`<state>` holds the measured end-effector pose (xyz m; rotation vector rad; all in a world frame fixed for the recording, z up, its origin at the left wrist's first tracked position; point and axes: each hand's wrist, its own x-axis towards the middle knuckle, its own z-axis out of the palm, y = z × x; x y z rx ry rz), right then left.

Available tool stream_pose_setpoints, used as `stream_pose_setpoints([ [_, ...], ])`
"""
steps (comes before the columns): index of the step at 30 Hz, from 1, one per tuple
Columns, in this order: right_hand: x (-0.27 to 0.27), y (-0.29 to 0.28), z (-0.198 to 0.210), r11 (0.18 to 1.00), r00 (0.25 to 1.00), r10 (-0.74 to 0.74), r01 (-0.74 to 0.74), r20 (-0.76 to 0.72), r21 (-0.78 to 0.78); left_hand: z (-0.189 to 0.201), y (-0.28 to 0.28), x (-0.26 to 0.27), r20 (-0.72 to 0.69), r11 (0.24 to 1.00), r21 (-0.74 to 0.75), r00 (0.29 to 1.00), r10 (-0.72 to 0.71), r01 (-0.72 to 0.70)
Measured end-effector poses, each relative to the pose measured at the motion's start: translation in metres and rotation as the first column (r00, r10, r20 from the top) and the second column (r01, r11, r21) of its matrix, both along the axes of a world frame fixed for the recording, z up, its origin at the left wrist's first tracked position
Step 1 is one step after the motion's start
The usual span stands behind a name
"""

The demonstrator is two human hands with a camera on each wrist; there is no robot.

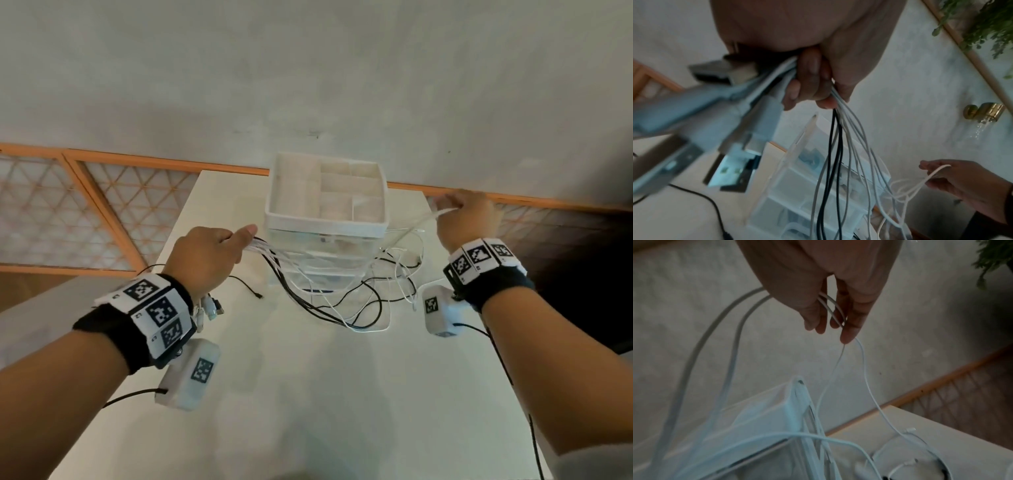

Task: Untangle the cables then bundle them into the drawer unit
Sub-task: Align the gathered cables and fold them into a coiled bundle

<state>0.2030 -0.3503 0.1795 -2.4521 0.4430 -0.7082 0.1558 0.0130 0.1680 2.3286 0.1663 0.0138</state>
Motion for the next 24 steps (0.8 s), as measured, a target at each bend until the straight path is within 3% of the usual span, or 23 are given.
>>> stream_pose_setpoints([
  [2, 0.001, 0.002, 0.002, 0.994, 0.987, 0.041, -0.026, 0.154, -0.102, 0.001, 0.000, 0.002, 0.017, 1.000, -0.024, 1.000, 0.011, -0.011],
  [3, -0.001, 0.002, -0.003, 0.993, 0.987, 0.049, -0.031, 0.156, -0.117, 0.001, 0.000, 0.003, 0.025, 0.999, -0.042, 1.000, 0.018, -0.017],
  [5, -0.009, 0.003, -0.029, 0.992, 0.999, 0.034, -0.030, 0.034, -0.123, 0.001, 0.000, 0.004, 0.030, 0.997, -0.069, 0.999, 0.032, -0.030],
  [7, -0.025, 0.001, -0.066, 0.991, 0.961, 0.068, -0.097, -0.268, -0.096, -0.001, 0.003, 0.004, 0.025, 0.996, -0.089, 0.999, 0.032, -0.030],
  [8, -0.036, 0.001, -0.086, 0.983, 0.871, 0.101, -0.161, -0.480, -0.086, -0.003, 0.004, 0.004, 0.017, 0.995, -0.100, 1.000, 0.025, -0.023],
  [9, -0.046, 0.000, -0.103, 0.969, 0.729, 0.129, -0.236, -0.673, -0.071, -0.006, 0.007, 0.004, 0.003, 0.994, -0.108, 1.000, 0.013, -0.013],
  [10, -0.054, -0.001, -0.116, 0.952, 0.594, 0.141, -0.300, -0.792, -0.055, -0.009, 0.008, 0.003, -0.016, 0.995, -0.103, 1.000, -0.005, 0.004],
  [11, -0.058, 0.000, -0.121, 0.938, 0.523, 0.147, -0.342, -0.840, -0.049, -0.011, 0.010, 0.003, -0.036, 0.996, -0.081, 0.999, -0.032, 0.029],
  [12, -0.061, 0.003, -0.119, 0.929, 0.520, 0.170, -0.367, -0.837, -0.039, -0.012, 0.010, 0.001, -0.055, 0.997, -0.041, 0.996, -0.067, 0.065],
  [13, -0.062, 0.009, -0.110, 0.926, 0.573, 0.210, -0.377, -0.792, -0.027, -0.013, 0.008, 0.000, -0.069, 0.993, 0.006, 0.991, -0.113, 0.114],
  [15, -0.061, 0.031, -0.083, 0.897, 0.684, 0.379, -0.438, -0.624, 0.065, -0.011, 0.002, -0.004, -0.078, 0.969, 0.081, 0.971, -0.226, 0.232],
  [16, -0.064, 0.049, -0.065, 0.849, 0.695, 0.498, -0.512, -0.519, 0.130, -0.009, -0.003, -0.007, -0.077, 0.950, 0.104, 0.955, -0.287, 0.294],
  [19, -0.079, 0.122, -0.020, 0.631, 0.563, 0.775, -0.716, -0.288, 0.299, -0.007, -0.024, -0.020, -0.044, 0.856, 0.149, 0.869, -0.494, 0.494],
  [21, -0.085, 0.158, -0.024, 0.529, 0.457, 0.847, -0.776, -0.272, 0.343, -0.011, -0.035, -0.029, -0.030, 0.770, 0.182, 0.787, -0.617, 0.611],
  [24, -0.082, 0.186, -0.046, 0.573, 0.430, 0.803, -0.749, -0.412, 0.334, -0.032, -0.029, -0.039, -0.010, 0.683, 0.243, 0.706, -0.708, 0.689],
])
